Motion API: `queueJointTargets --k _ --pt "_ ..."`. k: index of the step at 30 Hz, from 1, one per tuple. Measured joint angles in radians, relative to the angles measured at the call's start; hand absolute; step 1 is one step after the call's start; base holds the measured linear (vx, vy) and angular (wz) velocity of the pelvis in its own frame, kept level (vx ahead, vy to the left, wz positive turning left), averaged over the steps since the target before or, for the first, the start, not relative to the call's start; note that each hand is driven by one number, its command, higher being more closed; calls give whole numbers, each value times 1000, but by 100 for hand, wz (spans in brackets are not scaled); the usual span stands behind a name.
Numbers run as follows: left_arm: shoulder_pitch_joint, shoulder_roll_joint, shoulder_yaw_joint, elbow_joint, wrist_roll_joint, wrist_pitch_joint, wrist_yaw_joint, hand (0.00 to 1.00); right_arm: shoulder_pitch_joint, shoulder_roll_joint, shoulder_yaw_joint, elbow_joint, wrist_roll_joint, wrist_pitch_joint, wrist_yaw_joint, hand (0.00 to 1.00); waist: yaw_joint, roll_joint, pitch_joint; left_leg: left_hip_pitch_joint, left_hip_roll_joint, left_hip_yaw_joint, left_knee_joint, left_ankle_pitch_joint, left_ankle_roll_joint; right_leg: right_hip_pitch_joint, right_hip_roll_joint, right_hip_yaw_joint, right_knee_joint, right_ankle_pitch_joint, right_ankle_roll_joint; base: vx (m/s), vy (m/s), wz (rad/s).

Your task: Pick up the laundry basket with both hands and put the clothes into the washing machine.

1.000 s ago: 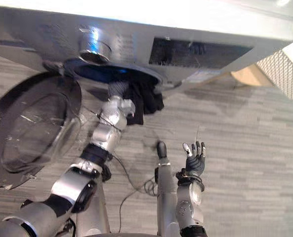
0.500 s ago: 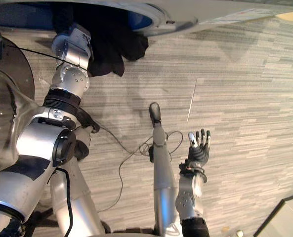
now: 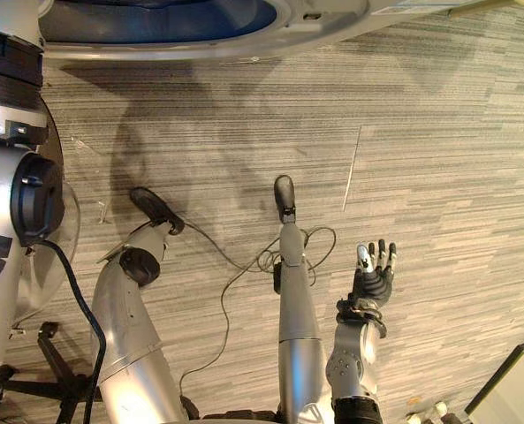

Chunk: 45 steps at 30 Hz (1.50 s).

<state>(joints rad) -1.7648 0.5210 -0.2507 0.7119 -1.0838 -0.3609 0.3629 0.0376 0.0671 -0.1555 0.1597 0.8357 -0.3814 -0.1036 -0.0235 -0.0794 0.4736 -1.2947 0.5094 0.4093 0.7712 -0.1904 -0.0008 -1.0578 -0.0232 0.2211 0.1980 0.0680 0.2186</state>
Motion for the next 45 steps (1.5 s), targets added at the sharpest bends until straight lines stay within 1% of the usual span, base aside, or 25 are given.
queueJointTargets --k 1,3,5,6,7,8,9,11,13,15,16,17,19,20,22,24,27,35,36,37,39,40,43,44,45 --pt "-2 6 -19 0 -7 -4 6 100 3 0 -2 -5 0 1 0 0 -3 0 0 1 -5 1 -1 3 4 -5 -4 -1 8 -2 2 6 9 17" --pt "-4 21 -78 0 -14 -17 10 100 11 -15 -15 -35 0 9 2 0 -3 19 11 9 -24 4 -3 11 14 -14 -18 -10 38 -9 11 6 10 19" --pt "-4 36 -119 0 -12 -23 11 100 12 -25 -24 -50 0 15 9 0 -3 27 16 13 -35 4 -5 13 16 -19 -28 -20 48 -9 11 7 10 11" --pt "-4 52 -145 0 26 -23 30 100 14 -31 -34 -70 0 15 16 0 -3 35 21 15 -40 4 -5 13 16 -22 -33 -23 53 -9 11 7 12 5" --pt "-4 68 -153 4 103 -19 46 100 20 -40 -37 -88 0 15 20 0 -2 42 25 15 -40 5 -4 13 17 -26 -34 -25 58 -9 11 0 0 0" --pt "-4 79 -158 5 147 -18 60 100 24 -40 -39 -95 0 15 21 0 -2 41 25 15 -40 7 -4 13 17 -29 -34 -25 59 -9 11 2 5 -7" --pt "-4 108 -184 5 273 -4 92 100 38 -41 -42 -108 -1 14 25 0 -3 43 29 14 -37 9 -4 13 17 -32 -32 -25 59 -8 11 -2 -1 -8" --pt "-4 148 -230 5 473 41 143 100 57 -52 -53 -105 -1 14 43 0 -8 47 36 13 -32 10 -2 13 17 -34 -29 -25 58 -4 11 -2 -4 -11" --pt "-10 195 -278 4 899 138 227 100 71 -65 -65 -104 -1 4 65 0 -9 46 37 -1 -16 12 6 13 16 -38 -18 -26 39 18 6 -13 -3 -23" --pt "-28 216 -291 1 1140 204 274 100 76 -81 -66 -106 -1 -7 78 0 -6 46 38 -12 -4 13 12 12 17 -45 -11 -28 25 32 7 -21 -1 -22" --pt "-49 229 -299 -6 1237 242 285 100 75 -92 -71 -106 1 -12 86 0 -4 44 46 -19 -1 13 14 12 17 -48 -9 -29 13 41 6 -32 1 -19" --pt "-69 235 -306 -6 1288 265 289 0 75 -101 -71 -109 6 -15 88 0 -1 45 54 -22 1 13 14 12 17 -48 -8 -29 4 48 6 -41 2 -15" --pt "-95 246 -306 -6 1424 322 289 0 75 -113 -71 -106 40 -18 89 0 -2 45 56 -36 8 14 18 12 17 -47 -6 -30 -25 70 6 -38 5 -14" --pt "-99 251 -305 -6 1456 335 288 0 75 -114 -71 -106 54 -22 91 0 -2 43 57 -37 12 19 18 12 17 -47 -6 -32 -34 79 5 -34 3 -15" --pt "-105 257 -303 -5 1473 356 248 0 75 -113 -70 -106 68 -25 99 0 0 43 57 -41 16 22 19 12 18 -46 -5 -36 -51 94 2 -30 -1 -13" --pt "-124 261 -303 -4 1467 362 199 0 75 -113 -66 -106 69 -24 108 0 0 43 57 -53 30 20 30 9 22 -46 1 -50 -67 109 -2 -36 -4 -18" --pt "-143 261 -291 -4 1467 355 184 0 77 -112 -53 -106 70 -24 108 0 -8 42 57 -59 34 14 37 7 24 -46 5 -54 -68 109 -2 -15 -3 -6" --pt "-140 259 -278 5 1440 356 153 0 80 -85 -29 -101 66 -22 107 0 -12 41 56 -59 50 1 44 6 24 -29 20 -67 -80 118 -12 -6 -6 -4" --pt "-136 253 -278 6 1440 356 130 0 80 -83 -29 -99 65 -20 107 0 -13 41 56 -59 50 -5 43 6 24 -23 20 -75 -84 121 -14 2 -11 6" --pt "-135 242 -279 7 1416 348 64 0 80 -83 -29 -94 64 -10 107 0 -13 41 56 -59 50 -12 43 6 24 -17 21 -82 -85 121 -14 4 -9 7" --pt "-135 221 -279 15 1397 336 -12 0 80 -80 -25 -80 60 0 108 0 -14 40 55 -59 49 -25 41 5 23 -3 22 -93 -92 121 -15 9 -7 9" --pt "-135 208 -280 25 1393 333 -32 0 80 -73 -23 -66 61 8 110 0 -15 40 55 -59 49 -32 39 4 21 6 22 -102 -97 121 -15 11 -6 7" --pt "-123 205 -265 40 1368 331 -30 0 83 -60 17 -67 63 22 126 0 -27 39 54 -49 44 -52 32 -6 6 42 24 -114 -132 121 -15 9 -3 5" --pt "-112 198 -251 40 1366 332 -24 0 84 -52 26 -66 62 22 131 0 -26 34 51 -48 48 -56 32 -6 6 44 27 -121 -134 124 -19 16 -11 13" --pt "-80 190 -214 32 1363 332 15 0 84 -42 47 -72 62 24 131 0 -33 34 51 -38 45 -62 24 -6 4 65 27 -127 -150 124 -19 16 -15 9"
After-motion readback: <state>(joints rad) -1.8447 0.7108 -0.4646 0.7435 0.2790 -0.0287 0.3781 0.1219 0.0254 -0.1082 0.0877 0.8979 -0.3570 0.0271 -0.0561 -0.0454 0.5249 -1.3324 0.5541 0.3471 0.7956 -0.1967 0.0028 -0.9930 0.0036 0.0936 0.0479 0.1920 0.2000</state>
